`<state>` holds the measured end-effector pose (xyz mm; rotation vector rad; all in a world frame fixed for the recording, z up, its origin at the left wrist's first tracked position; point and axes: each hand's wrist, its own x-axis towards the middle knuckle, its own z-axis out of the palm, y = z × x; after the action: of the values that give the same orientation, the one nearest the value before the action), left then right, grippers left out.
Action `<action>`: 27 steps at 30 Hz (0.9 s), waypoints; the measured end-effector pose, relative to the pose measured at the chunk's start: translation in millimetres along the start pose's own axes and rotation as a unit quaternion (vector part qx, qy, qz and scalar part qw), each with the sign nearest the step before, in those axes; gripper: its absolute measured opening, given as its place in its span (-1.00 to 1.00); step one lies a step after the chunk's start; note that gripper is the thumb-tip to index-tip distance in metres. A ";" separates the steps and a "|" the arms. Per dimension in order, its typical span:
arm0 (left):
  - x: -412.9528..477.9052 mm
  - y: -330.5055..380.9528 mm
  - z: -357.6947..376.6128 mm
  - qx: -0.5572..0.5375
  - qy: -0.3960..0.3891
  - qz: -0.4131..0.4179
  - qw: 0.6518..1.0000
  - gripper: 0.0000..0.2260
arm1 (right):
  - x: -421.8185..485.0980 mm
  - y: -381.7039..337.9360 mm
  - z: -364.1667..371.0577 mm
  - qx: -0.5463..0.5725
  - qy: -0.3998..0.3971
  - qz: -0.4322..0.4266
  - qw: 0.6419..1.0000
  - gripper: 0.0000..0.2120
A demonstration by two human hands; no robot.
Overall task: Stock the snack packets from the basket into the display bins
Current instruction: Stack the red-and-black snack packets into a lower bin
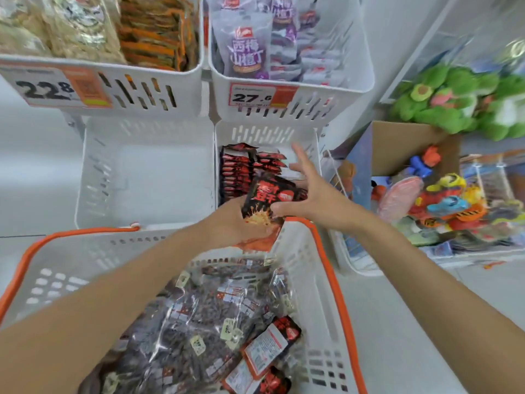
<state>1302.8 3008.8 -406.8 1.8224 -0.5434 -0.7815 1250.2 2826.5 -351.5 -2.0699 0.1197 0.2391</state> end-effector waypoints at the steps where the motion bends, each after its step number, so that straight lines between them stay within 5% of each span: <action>1: 10.5 2.9 -0.7 0.035 -0.022 0.019 0.999 -0.68 | 5.2 -1.2 -11.3 -0.034 -0.036 -0.004 0.999 -0.05; 8: 84.3 15.3 3.2 0.109 -0.121 0.039 0.986 -0.51 | 47.0 30.4 -72.3 -0.116 -0.177 0.073 0.975 -0.52; 10: 101.7 13.4 4.5 0.087 -0.104 0.036 0.990 -0.42 | 55.0 43.2 -88.6 -0.144 -0.142 0.044 0.978 -0.74; 13: 130.2 2.7 -10.3 0.124 0.037 0.082 0.988 -0.29 | 65.9 59.3 -117.8 -0.078 -0.013 -0.011 0.997 -0.80; 15: 153.9 -11.2 -21.0 0.303 0.115 0.139 0.936 -0.34 | 76.5 68.4 -127.1 -0.111 0.071 -0.051 0.990 -0.76; 18: 184.7 -33.6 -26.9 0.572 0.057 0.139 0.806 -0.37 | 94.0 81.9 -121.1 -0.234 0.118 -0.083 0.961 -0.71; 20: 194.9 -48.6 -30.6 0.652 0.031 0.124 0.747 -0.38 | 104.9 94.4 -116.1 -0.335 0.112 -0.100 0.930 -0.68; 24: 193.8 -62.0 -37.2 0.670 0.057 0.136 0.727 -0.34 | 120.9 97.2 -107.7 -0.476 0.058 -0.127 0.868 -0.71; 27: 192.7 -65.9 -34.6 0.664 0.069 0.133 0.732 -0.31 | 130.5 100.1 -100.4 -0.504 0.002 -0.096 0.858 -0.68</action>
<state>1460.7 2923.8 -509.4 2.9266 -1.4684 0.1079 1371.0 2691.9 -417.9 -3.1047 -0.2761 0.1881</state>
